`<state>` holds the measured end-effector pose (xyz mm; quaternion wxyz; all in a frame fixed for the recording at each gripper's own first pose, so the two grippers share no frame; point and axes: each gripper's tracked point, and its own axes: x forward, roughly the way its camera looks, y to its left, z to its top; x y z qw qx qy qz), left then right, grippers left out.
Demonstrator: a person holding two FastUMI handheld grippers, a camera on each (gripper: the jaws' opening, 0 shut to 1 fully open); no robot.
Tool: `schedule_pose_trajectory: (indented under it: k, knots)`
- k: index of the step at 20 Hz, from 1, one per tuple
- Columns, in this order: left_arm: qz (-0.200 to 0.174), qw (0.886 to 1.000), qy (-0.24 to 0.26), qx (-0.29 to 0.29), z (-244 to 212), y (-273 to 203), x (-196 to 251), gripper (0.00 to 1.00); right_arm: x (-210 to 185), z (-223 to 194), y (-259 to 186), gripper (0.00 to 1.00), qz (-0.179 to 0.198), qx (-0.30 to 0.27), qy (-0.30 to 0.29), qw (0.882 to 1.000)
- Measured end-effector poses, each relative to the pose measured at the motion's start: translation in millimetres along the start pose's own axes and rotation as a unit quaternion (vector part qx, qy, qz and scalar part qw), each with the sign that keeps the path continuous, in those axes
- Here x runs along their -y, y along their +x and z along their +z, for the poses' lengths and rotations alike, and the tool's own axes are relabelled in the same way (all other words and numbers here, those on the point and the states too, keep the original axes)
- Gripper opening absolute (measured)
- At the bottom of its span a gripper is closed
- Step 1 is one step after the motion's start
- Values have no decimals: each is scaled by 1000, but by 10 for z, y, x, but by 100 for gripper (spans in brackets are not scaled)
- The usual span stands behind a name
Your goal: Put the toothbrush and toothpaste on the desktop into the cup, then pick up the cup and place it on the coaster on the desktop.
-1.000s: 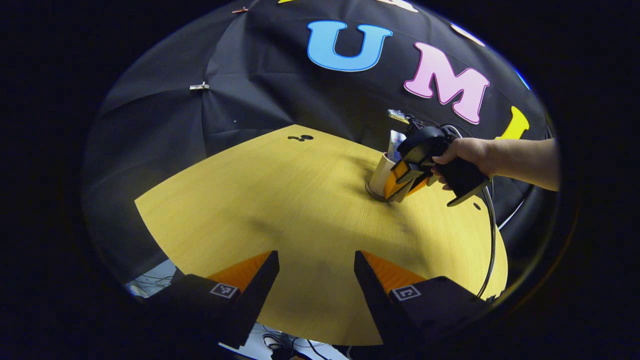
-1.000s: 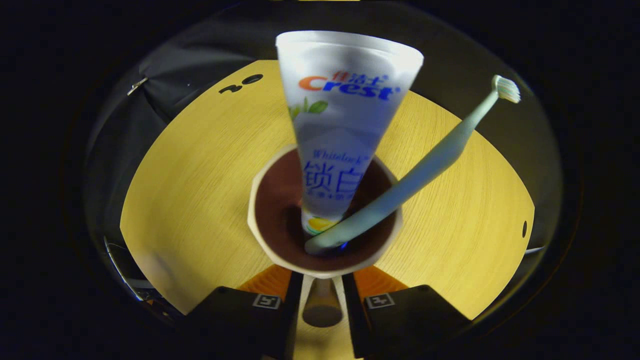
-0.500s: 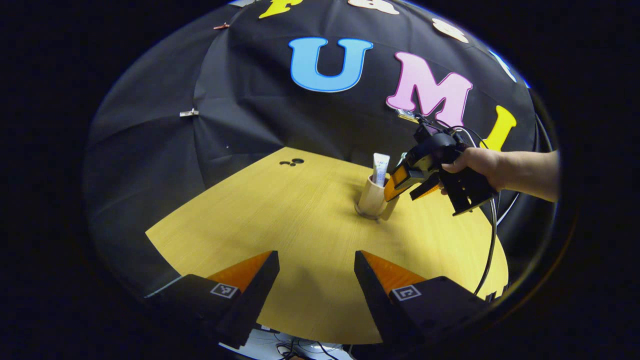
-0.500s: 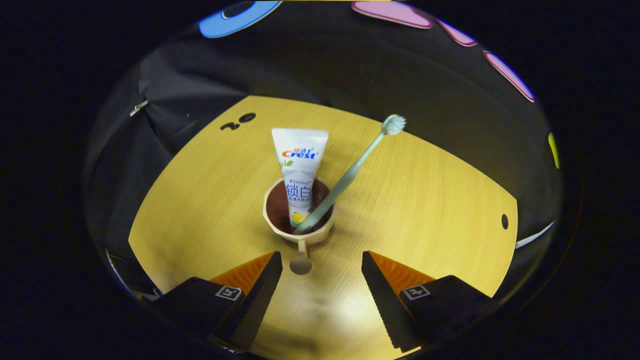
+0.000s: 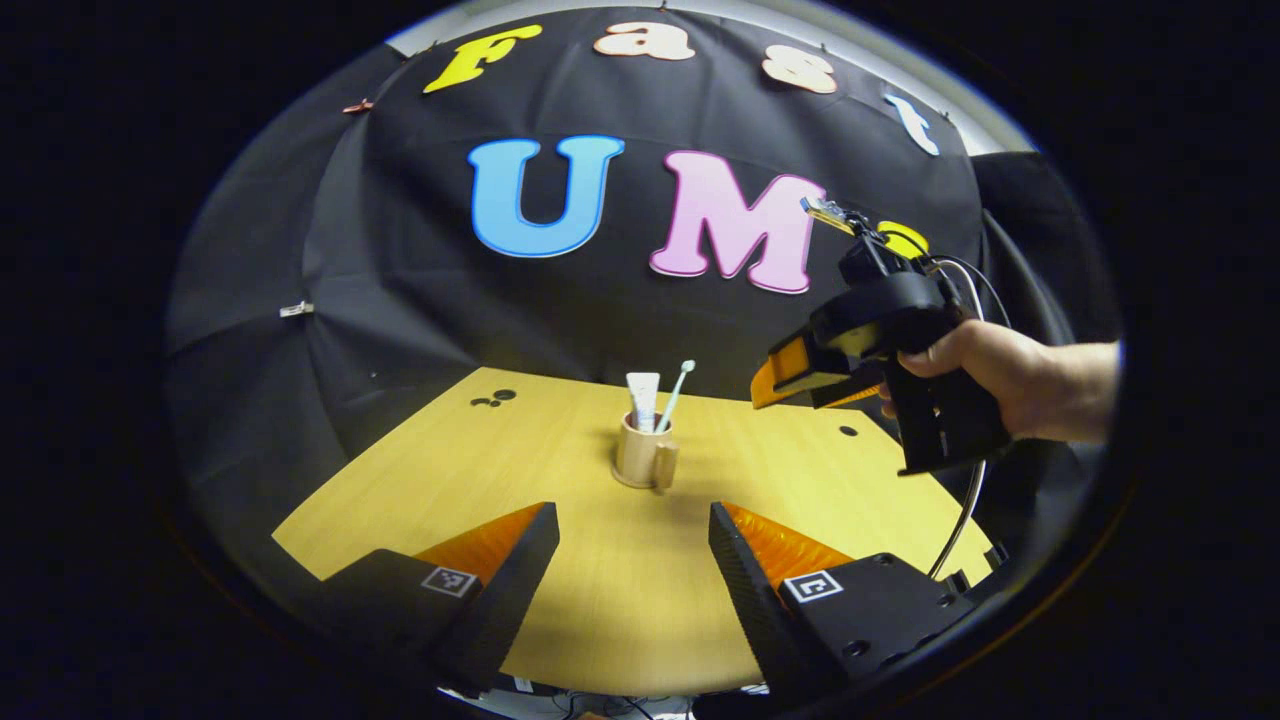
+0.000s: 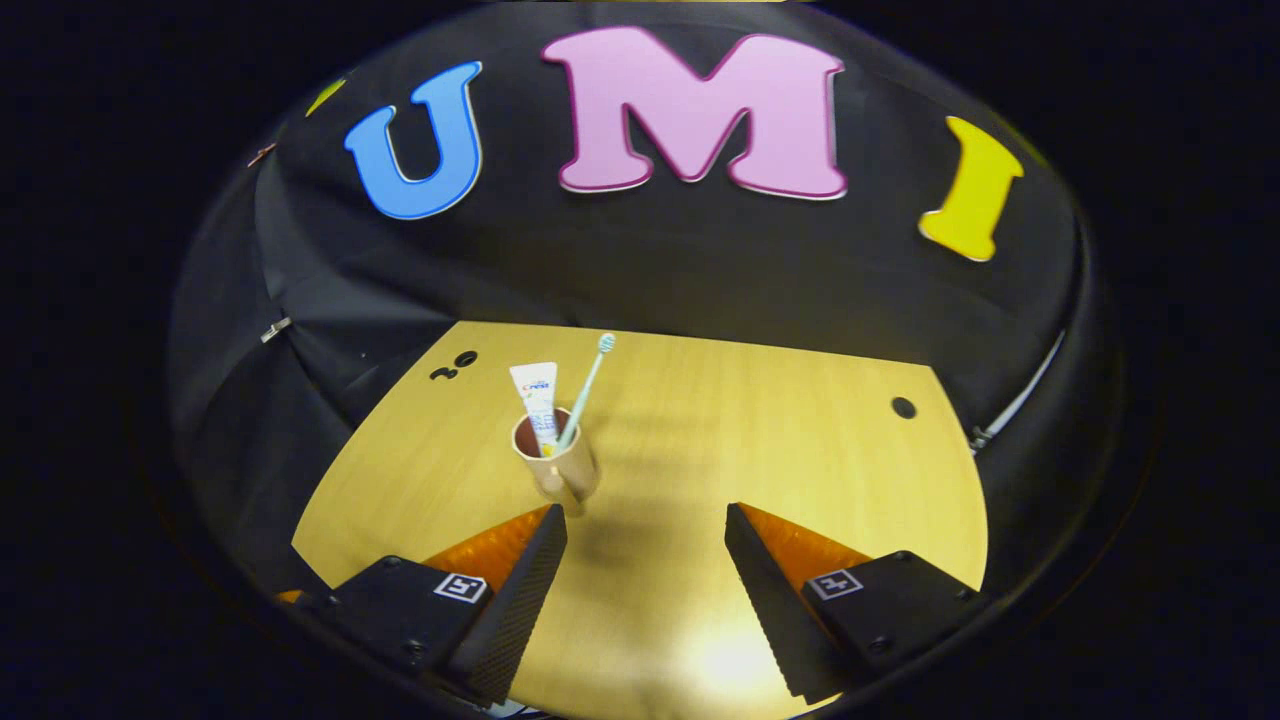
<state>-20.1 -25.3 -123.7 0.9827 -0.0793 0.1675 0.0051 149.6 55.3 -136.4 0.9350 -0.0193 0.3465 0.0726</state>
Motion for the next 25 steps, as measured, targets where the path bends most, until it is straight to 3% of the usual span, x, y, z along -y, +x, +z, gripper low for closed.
schedule_pose_trajectory:
  k: [5, 11, 15, 18, 25]
  knots:
    - [-35, 999, 26, 32, 248, -228, 255, 96, 378, -441, -874, 99, -51, 50, 68, 995]
    - [-32, 995, 56, 78, 467, -571, 227, 96, 530, -995, -1726, 98, -92, 100, 84, 987]
    - [-24, 994, 51, 94, 522, -772, 93, 96, 352, -1070, -2220, 99, -91, 159, 62, 981]
    - [-8, 994, 39, 100, 543, -846, -68, 96, 129, -1059, -2439, 98, -68, 195, 35, 978]
    - [5, 995, 23, 92, 462, -914, -224, 96, -210, -1129, -2308, 99, -26, 194, 22, 980]
